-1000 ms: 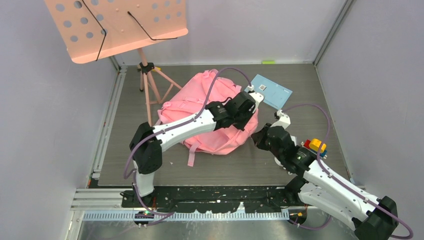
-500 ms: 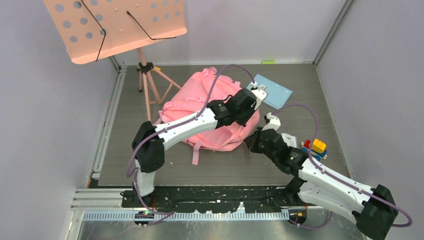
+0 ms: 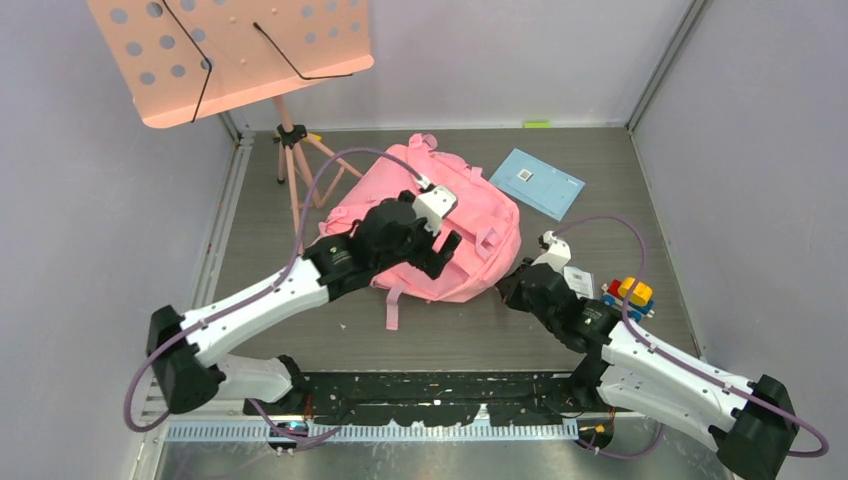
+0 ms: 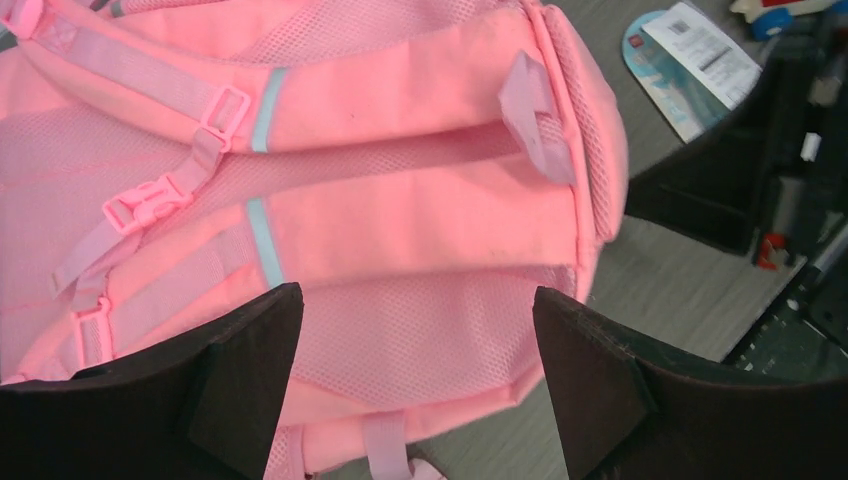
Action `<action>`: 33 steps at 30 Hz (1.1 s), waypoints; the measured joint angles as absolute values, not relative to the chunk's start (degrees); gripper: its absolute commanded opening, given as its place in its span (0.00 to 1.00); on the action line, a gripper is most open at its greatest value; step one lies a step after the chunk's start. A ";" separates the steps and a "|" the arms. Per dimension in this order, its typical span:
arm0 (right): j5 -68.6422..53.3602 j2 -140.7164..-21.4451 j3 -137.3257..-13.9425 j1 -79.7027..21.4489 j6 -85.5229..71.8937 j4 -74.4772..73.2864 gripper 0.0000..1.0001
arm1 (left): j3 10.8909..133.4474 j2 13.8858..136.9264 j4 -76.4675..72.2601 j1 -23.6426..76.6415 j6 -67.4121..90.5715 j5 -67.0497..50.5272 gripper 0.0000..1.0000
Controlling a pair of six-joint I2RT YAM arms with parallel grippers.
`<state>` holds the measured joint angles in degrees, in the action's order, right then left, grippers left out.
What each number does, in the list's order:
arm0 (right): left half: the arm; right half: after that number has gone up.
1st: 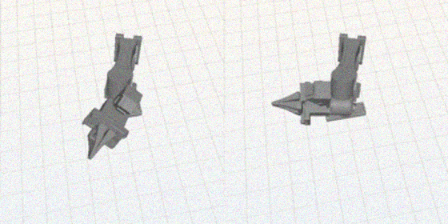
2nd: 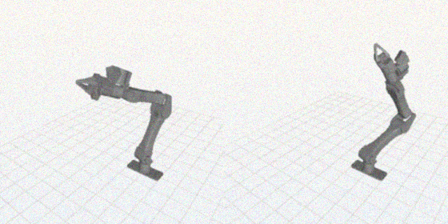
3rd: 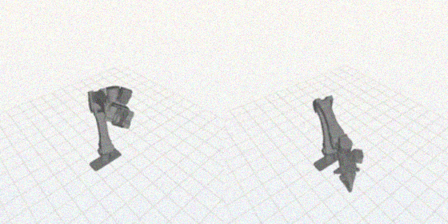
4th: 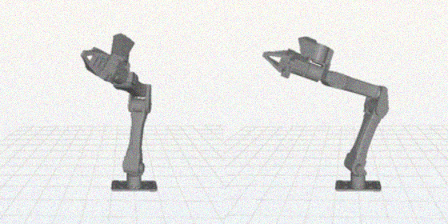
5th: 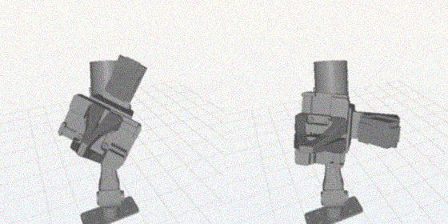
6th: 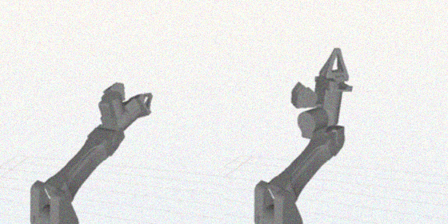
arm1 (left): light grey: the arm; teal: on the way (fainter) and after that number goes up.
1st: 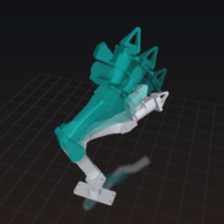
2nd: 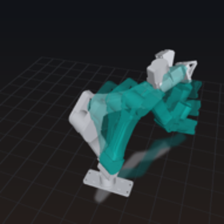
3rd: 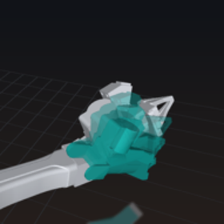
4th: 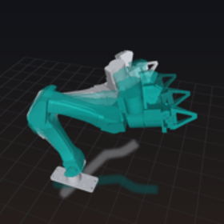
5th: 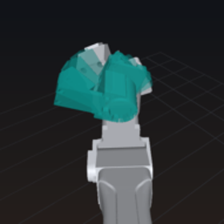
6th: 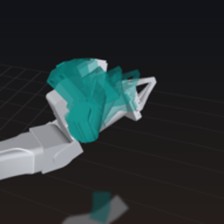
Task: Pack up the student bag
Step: Zip the student bag at the center of the board.
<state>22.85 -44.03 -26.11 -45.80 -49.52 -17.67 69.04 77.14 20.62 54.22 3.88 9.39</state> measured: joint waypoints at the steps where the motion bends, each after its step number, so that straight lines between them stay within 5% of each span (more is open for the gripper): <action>1: 22.94 -44.03 -26.11 -45.80 -49.71 -17.74 0.00 | 66.59 74.08 20.16 54.26 3.99 8.51 0.88; 10: 23.24 -44.99 -26.04 -45.80 -49.95 -17.80 0.00 | 55.09 71.53 19.77 55.46 6.92 2.92 0.85; 21: 23.44 -45.74 -26.02 -45.80 -50.50 -17.91 0.01 | 57.39 81.93 16.29 61.14 6.92 7.51 0.72; 29: 23.53 -45.41 -26.02 -45.80 -50.94 -18.15 0.00 | 59.35 84.33 13.69 62.13 6.33 8.01 0.50; 33: 24.03 -45.39 -26.02 -45.80 -50.87 -18.33 0.01 | 61.89 86.98 14.09 62.48 5.50 7.73 0.16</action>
